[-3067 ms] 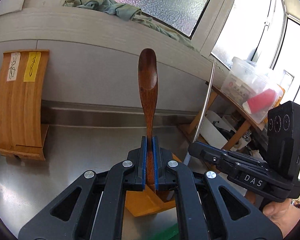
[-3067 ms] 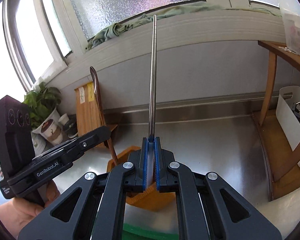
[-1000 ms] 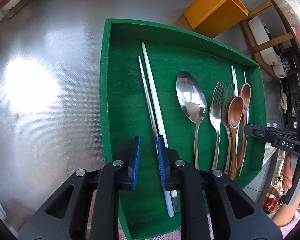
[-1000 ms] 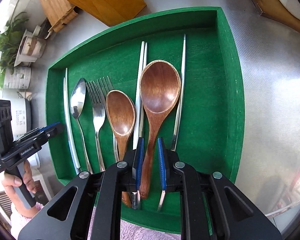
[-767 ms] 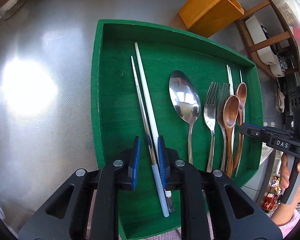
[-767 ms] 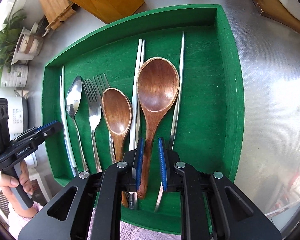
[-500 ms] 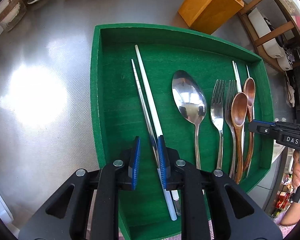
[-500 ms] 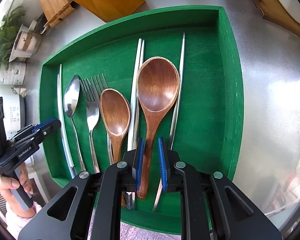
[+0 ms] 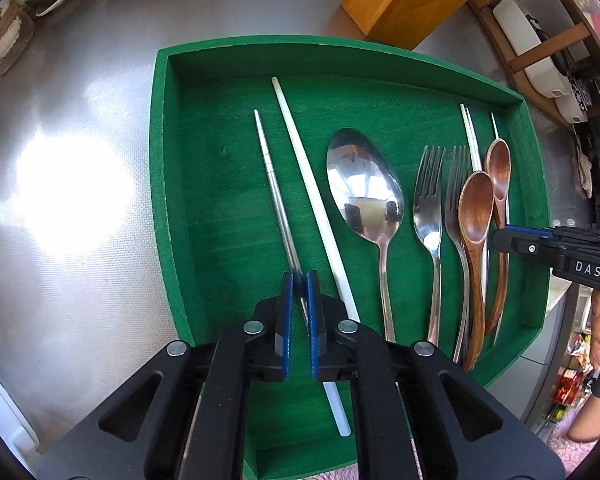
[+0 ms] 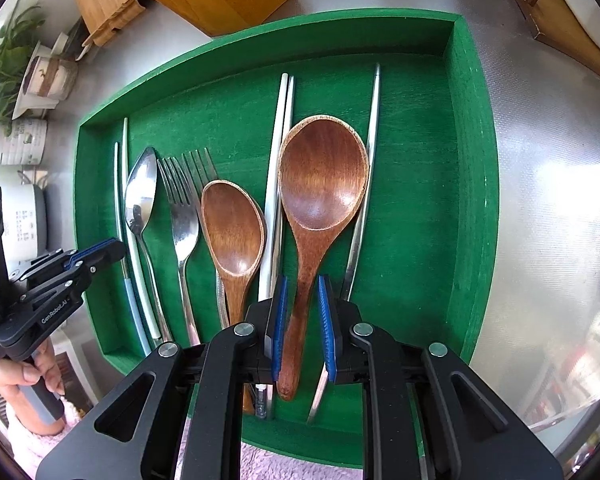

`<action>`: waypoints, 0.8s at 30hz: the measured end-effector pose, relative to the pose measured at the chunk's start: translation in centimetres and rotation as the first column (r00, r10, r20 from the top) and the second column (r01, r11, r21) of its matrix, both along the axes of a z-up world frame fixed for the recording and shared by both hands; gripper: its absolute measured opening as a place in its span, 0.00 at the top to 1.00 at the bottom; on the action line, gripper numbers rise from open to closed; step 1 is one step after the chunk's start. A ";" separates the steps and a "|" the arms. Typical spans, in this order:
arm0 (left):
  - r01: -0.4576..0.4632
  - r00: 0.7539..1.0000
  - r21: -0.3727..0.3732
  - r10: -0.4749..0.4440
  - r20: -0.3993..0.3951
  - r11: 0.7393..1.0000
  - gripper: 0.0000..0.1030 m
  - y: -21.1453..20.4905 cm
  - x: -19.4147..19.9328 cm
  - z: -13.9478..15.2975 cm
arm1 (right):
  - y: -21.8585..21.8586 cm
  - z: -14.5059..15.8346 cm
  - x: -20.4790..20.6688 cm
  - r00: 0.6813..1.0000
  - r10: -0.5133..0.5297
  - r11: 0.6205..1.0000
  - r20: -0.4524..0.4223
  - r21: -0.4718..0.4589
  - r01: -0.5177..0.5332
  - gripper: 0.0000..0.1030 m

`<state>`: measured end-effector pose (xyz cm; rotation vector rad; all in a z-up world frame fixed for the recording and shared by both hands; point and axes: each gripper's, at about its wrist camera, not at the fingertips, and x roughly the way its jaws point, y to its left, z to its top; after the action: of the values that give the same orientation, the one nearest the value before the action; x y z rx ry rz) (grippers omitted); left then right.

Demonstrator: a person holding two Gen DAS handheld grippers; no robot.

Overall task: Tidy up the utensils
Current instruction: 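Grasp a metal chopstick with the left tool while the right tool grasps the large wooden spoon, then lift both utensils and lower them into the orange wooden holder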

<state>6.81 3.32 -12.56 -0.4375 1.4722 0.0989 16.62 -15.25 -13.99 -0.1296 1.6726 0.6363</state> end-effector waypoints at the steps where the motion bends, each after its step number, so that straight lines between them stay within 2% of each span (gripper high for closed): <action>1: -0.008 1.000 -0.016 0.008 0.002 1.000 0.95 0.3 0.0 -0.1 | -0.2 -0.2 0.3 1.000 -0.008 1.000 -0.015 0.008 0.008 0.83; 6: -0.019 1.000 -0.034 0.020 0.009 0.999 0.95 0.5 -0.3 -0.1 | -0.4 -0.5 0.9 0.999 -0.009 1.000 -0.051 0.020 0.010 0.83; 9: -0.024 1.000 -0.029 0.024 0.018 0.999 0.95 0.4 -0.5 -0.1 | -0.4 -0.4 0.8 0.999 0.001 1.000 -0.034 0.013 -0.001 0.89; 19: -0.062 0.996 -0.094 0.068 0.064 0.994 0.97 2.2 -2.5 0.3 | -2.0 0.4 0.2 1.000 -0.011 0.997 -0.009 0.072 0.012 0.91; 24: -0.065 0.989 -0.129 0.081 0.121 0.990 0.97 3.3 -3.7 2.1 | -2.7 1.5 -0.4 1.000 -0.008 0.992 0.019 0.127 0.005 0.91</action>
<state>3.14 6.60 -10.49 -0.5892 1.3428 0.0370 16.23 -17.95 -12.44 -0.0384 1.6081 0.7326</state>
